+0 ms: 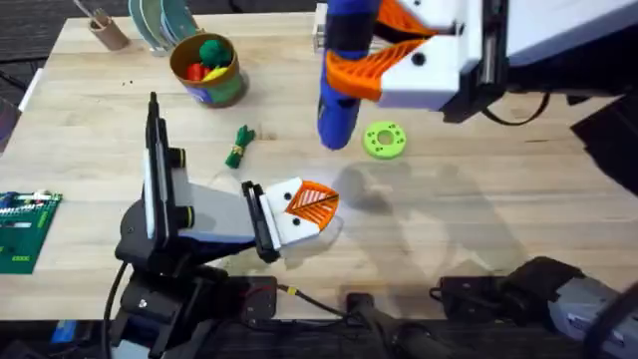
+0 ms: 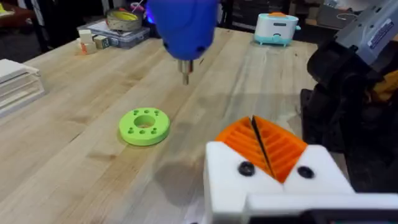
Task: Pick up the gripper from the table and insert it into the empty holder that is missing its gripper. Then pick up a screw, insert it into the mounting hole, and use the screwdriver to tighten it. Finally, clean up the table by picking up the vegetable and placing it into the bucket.
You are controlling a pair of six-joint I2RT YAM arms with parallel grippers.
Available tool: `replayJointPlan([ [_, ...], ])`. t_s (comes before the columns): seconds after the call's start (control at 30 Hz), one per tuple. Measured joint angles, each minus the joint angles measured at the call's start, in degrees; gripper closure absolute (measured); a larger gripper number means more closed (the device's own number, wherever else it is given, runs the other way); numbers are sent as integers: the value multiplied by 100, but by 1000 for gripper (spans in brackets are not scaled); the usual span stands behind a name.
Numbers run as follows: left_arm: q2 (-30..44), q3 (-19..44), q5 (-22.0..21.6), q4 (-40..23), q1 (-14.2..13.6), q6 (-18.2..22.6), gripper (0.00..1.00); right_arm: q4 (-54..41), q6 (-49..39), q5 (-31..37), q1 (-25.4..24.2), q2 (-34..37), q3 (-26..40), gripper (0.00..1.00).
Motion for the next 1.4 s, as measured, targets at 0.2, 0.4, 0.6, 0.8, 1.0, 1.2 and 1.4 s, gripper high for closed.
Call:
replayJointPlan([
  [0.2,0,0,0,0,0,-1,989,569,138,22,431,184,-2,879],
  [0.4,0,0,0,0,0,-1,989,942,287,42,833,441,0,882],
  [0.6,-2,0,-2,0,0,-20,989,948,338,42,1183,525,-2,886],
  [0.8,0,0,-7,0,0,-32,989,946,360,42,1317,524,-2,889],
  [1.0,0,0,-13,0,0,-43,989,946,357,42,1389,525,-2,891],
  [1.2,0,0,-13,1,0,-43,989,946,358,42,1414,525,-2,894],
  [1.4,0,0,-13,1,0,-43,989,950,356,42,1414,541,-2,896],
])
